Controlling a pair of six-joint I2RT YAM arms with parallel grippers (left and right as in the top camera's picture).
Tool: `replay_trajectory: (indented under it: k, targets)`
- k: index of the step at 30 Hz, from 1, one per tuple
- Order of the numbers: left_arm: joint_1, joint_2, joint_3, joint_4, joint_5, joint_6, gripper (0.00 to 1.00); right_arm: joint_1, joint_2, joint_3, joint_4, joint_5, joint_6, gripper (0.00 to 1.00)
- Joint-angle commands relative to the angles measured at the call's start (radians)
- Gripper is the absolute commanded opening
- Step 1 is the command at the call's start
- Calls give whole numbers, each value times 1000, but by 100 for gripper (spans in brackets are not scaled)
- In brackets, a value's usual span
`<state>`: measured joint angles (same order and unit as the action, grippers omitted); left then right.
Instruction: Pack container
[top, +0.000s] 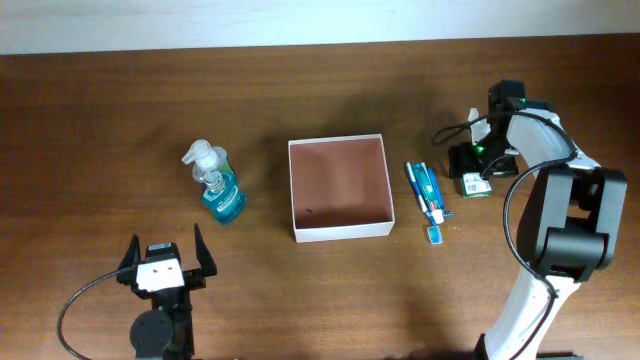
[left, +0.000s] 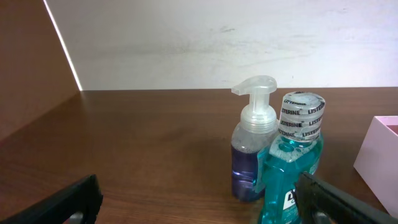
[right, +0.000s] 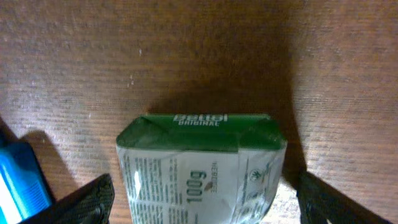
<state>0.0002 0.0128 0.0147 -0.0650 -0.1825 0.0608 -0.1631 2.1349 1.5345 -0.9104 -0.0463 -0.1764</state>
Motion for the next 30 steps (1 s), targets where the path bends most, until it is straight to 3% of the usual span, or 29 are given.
replay_trajectory:
  k: [1, 13, 19, 30]
  targets:
    - [-5, -8, -6, 1, 3, 16, 99, 6, 18, 10, 13, -3, -29, 86]
    - [-5, -8, -6, 1, 3, 16, 100, 6, 18, 10, 69, -2, -52, 92]
    - [-5, -8, -6, 1, 3, 16, 99, 6, 19, 9, -90, -2, -51, 85]
    - [-5, -8, -6, 1, 3, 16, 99, 5, 19, 9, -85, -1, 166, 75]
